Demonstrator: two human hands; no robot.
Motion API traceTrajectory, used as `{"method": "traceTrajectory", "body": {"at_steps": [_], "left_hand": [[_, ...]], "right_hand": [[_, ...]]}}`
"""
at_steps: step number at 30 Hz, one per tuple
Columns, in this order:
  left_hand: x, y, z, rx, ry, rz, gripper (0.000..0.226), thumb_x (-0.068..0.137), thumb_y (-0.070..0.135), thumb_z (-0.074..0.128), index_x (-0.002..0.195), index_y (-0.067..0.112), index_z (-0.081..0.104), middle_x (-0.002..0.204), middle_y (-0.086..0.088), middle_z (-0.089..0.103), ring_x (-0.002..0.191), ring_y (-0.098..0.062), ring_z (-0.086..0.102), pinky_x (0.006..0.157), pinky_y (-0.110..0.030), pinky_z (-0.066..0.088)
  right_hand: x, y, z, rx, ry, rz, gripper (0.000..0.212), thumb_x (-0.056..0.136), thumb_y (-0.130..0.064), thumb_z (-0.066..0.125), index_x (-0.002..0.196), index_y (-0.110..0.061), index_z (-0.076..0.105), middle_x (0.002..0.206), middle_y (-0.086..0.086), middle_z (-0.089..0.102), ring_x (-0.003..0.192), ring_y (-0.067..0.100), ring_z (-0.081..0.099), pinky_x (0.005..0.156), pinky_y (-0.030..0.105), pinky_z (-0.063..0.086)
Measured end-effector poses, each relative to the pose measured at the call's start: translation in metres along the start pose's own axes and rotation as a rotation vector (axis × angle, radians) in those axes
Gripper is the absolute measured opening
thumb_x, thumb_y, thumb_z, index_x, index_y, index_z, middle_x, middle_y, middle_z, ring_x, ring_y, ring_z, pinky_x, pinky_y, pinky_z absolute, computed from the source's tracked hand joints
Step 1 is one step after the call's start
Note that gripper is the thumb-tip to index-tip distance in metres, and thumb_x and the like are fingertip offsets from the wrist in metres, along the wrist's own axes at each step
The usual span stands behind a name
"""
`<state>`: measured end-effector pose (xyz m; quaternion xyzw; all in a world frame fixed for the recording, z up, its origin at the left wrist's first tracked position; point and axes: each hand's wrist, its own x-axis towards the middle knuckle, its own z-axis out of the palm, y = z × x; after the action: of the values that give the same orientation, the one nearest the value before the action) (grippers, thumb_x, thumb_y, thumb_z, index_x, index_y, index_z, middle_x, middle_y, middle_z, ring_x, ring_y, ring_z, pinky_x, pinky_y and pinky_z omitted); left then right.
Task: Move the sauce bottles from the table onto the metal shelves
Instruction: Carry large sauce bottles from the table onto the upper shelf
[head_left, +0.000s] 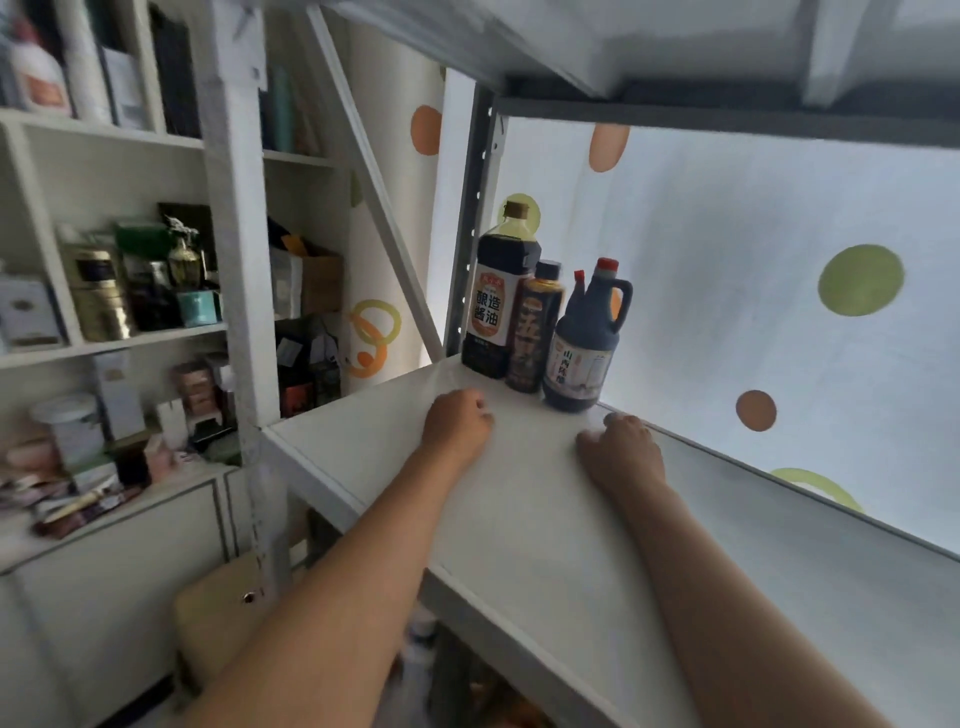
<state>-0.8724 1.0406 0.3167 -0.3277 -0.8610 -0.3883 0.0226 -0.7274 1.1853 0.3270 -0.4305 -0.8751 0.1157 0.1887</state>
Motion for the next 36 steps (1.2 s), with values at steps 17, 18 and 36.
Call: {"method": "traceTrajectory", "body": {"at_steps": [17, 18, 36], "left_hand": [[-0.215, -0.022, -0.062, 0.389, -0.041, 0.230, 0.049, 0.106, 0.034, 0.021, 0.152, 0.020, 0.023, 0.161, 0.001, 0.019, 0.150, -0.021, 0.009, 0.122, -0.043, 0.007], [-0.226, -0.022, -0.062, 0.387, -0.038, 0.207, 0.050, 0.106, 0.033, 0.025, 0.154, 0.019, 0.019, 0.162, 0.000, 0.015, 0.150, -0.022, 0.005, 0.122, -0.043, 0.008], [-0.589, -0.017, -0.012, 0.792, -0.006, -0.357, 0.058, 0.092, 0.012, 0.030, 0.150, 0.005, 0.027, 0.159, -0.012, 0.023, 0.148, -0.026, 0.013, 0.114, -0.053, 0.023]], "right_hand": [[-0.212, -0.021, -0.042, -0.290, -0.016, -0.360, 0.030, 0.098, -0.019, 0.036, 0.108, -0.007, 0.061, 0.110, 0.013, 0.064, 0.101, 0.033, 0.061, 0.075, 0.036, 0.042], [-0.223, -0.019, -0.041, -0.341, 0.018, -0.442, 0.026, 0.098, -0.016, 0.038, 0.110, -0.008, 0.060, 0.109, 0.011, 0.064, 0.100, 0.032, 0.062, 0.074, 0.036, 0.044], [-0.506, 0.082, 0.047, 0.004, -0.222, -0.901, 0.059, 0.101, -0.022, 0.028, 0.156, -0.006, 0.015, 0.164, 0.011, 0.011, 0.153, 0.023, 0.003, 0.121, 0.041, -0.013]]}}
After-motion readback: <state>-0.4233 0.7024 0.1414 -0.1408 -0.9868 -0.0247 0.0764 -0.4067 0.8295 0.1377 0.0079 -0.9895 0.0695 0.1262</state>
